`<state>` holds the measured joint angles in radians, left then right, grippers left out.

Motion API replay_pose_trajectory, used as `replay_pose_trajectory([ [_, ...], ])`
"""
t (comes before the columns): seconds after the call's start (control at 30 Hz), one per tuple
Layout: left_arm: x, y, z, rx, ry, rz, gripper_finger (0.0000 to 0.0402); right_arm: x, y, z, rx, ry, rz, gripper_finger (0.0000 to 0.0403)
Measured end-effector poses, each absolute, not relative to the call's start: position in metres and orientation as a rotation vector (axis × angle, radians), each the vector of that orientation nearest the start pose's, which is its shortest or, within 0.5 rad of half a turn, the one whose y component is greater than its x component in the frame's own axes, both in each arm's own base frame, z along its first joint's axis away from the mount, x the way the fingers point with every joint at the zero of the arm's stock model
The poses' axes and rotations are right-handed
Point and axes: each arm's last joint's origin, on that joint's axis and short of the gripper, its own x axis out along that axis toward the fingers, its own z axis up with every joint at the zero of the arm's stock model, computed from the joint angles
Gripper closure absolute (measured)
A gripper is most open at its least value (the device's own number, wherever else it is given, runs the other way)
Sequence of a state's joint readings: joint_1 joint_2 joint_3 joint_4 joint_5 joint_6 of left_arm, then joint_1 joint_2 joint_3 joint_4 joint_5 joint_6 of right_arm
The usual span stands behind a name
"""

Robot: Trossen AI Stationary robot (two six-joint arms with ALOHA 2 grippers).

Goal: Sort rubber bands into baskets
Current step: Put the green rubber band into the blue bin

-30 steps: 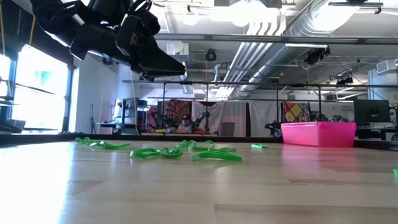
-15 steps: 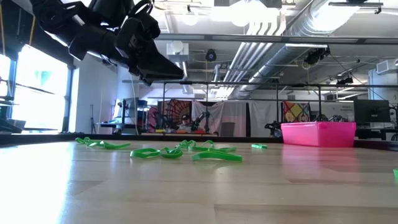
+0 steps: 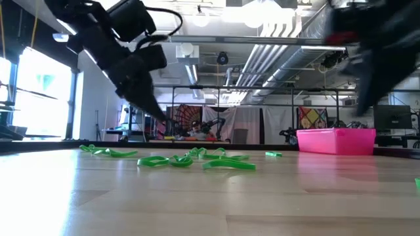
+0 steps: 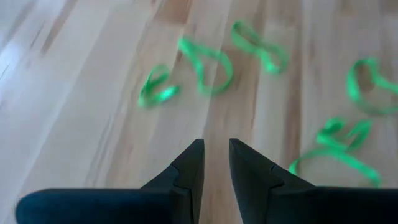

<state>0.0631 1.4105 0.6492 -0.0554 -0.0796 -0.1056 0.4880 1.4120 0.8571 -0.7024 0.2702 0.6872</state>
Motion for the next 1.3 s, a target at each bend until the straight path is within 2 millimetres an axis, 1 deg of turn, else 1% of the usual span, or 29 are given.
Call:
replay_pose_trajectory([
  [0.1, 0.258, 0.02, 0.167, -0.1, 0.901, 0.251, 0.0336, 0.241, 0.092, 0.182, 0.104, 0.98, -0.141, 0.0401],
  [0.2, 0.252, 0.023, 0.166, -0.064, 0.97, 0.374, 0.033, 0.252, 0.075, 0.172, 0.09, 0.813, -0.114, 0.0398],
  [0.3, 0.243, 0.025, 0.164, -0.06, 1.054, 0.464, 0.0314, 0.255, 0.06, 0.164, 0.104, 0.673, -0.124, 0.0397],
  [0.43, 0.232, 0.029, 0.161, -0.091, 1.157, 0.527, 0.0285, 0.252, 0.048, 0.156, 0.113, 0.56, -0.143, 0.0396],
  [0.6, 0.22, 0.045, 0.158, -0.112, 1.251, 0.62, 0.0254, 0.248, 0.042, 0.151, 0.112, 0.481, -0.222, 0.0396],
  [0.73, 0.209, 0.063, 0.157, -0.142, 1.335, 0.647, 0.0242, 0.246, 0.041, 0.151, 0.109, 0.465, -0.245, 0.0396],
  [0.83, 0.201, 0.077, 0.156, -0.202, 1.382, 0.647, 0.0239, 0.246, 0.041, 0.151, 0.109, 0.466, -0.245, 0.0396],
  [0.97, 0.191, 0.094, 0.155, -0.252, 1.413, 0.697, 0.0238, 0.246, 0.041, 0.151, 0.108, 0.466, -0.245, 0.0396],
  [1.17, 0.181, 0.11, 0.155, -0.367, 1.417, 0.726, 0.0238, 0.246, 0.039, 0.151, 0.08, 0.457, -0.292, 0.0396],
  [1.3, 0.176, 0.118, 0.155, -0.375, 1.423, 0.738, 0.0238, 0.246, 0.039, 0.151, 0.076, 0.452, -0.315, 0.0396],
])
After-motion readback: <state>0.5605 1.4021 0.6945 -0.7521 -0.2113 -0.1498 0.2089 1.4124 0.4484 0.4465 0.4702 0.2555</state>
